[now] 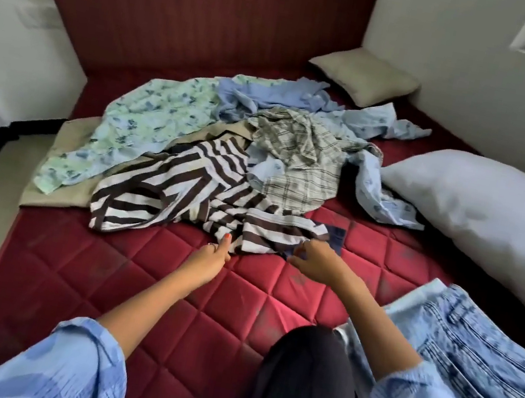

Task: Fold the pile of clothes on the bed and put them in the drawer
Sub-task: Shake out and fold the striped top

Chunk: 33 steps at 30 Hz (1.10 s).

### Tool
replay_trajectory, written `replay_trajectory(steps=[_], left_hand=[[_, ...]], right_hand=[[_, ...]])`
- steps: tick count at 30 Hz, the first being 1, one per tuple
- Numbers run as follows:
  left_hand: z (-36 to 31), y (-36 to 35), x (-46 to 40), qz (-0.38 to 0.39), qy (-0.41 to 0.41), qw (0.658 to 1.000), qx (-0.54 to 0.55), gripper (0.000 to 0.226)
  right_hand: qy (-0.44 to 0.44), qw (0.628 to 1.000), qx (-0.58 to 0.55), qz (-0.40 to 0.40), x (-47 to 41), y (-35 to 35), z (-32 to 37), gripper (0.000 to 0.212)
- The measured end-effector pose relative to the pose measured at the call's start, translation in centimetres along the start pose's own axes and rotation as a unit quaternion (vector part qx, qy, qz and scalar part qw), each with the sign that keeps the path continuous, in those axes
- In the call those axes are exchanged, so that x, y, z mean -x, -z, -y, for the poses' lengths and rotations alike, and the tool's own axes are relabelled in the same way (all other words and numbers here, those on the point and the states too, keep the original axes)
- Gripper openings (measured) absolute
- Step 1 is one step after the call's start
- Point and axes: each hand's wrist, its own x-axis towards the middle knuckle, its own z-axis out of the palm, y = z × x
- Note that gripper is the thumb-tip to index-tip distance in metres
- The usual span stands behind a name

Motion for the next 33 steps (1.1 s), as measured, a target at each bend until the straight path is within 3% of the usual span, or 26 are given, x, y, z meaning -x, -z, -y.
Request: replay_trajectory(steps=[4,8,11,13,16,20,21,25,28,30,33], left_hand=[[2.6,2.2,-1.6,-0.038,0.026,0.998,0.039,0.061],[5.4,3.7,-2.4,-0.058,0.066,0.992,0.088,0.067],[7.5,4.2,-2.4,-0.063,0.095,0.986,0.119,0.067],[8.7,4.5,-2.3,-0.059,0.107,0.984,0.127,0.066],[9.8,5.0,-1.9,-0.055,0.113,0.986,0.109,0.059],[8.2,6.2,-0.7,-0.072,0.038,0.997,0.013,0.028],[7.3,6.6,-0.4,-0.072,0.014,0.997,0.007,0.033],[2.4,10.0,0.7,-0.065,-0.135,0.988,-0.025,0.093],[-2.5,13.7,2.4,-0.083,-0.289,0.947,-0.116,0.111],[-6.3,16.4,3.6,-0.072,-0.32,0.938,-0.115,0.095],[-10.7,20.4,5.0,-0.112,-0.308,0.939,-0.102,0.035]], right_hand=[[-0.015,0.999,0.02,-0.024,-5.9,-0.5,0.5,0.045],[-0.078,0.994,0.075,0.009,-10.0,-1.3,0.5,0.075],[-0.11,0.99,0.082,0.01,-11.6,-1.8,0.1,0.055],[-0.073,0.993,0.096,0.012,-12.2,-2.3,-0.2,0.034],[0.012,0.996,0.089,0.028,-12.3,-2.5,0.7,0.027],[0.108,0.99,0.044,0.078,-11.2,-0.1,4.2,0.031],[0.135,0.986,0.032,0.089,-10.7,0.8,5.4,0.03],[0.255,0.962,0.025,0.099,-7.8,5.8,11.0,0.032],[0.323,0.944,0.024,0.069,-5.4,10.2,15.4,0.031],[0.374,0.927,0.003,0.04,-4.0,13.4,17.8,0.026],[0.418,0.908,-0.025,0.001,-2.0,18.2,20.7,0.027]])
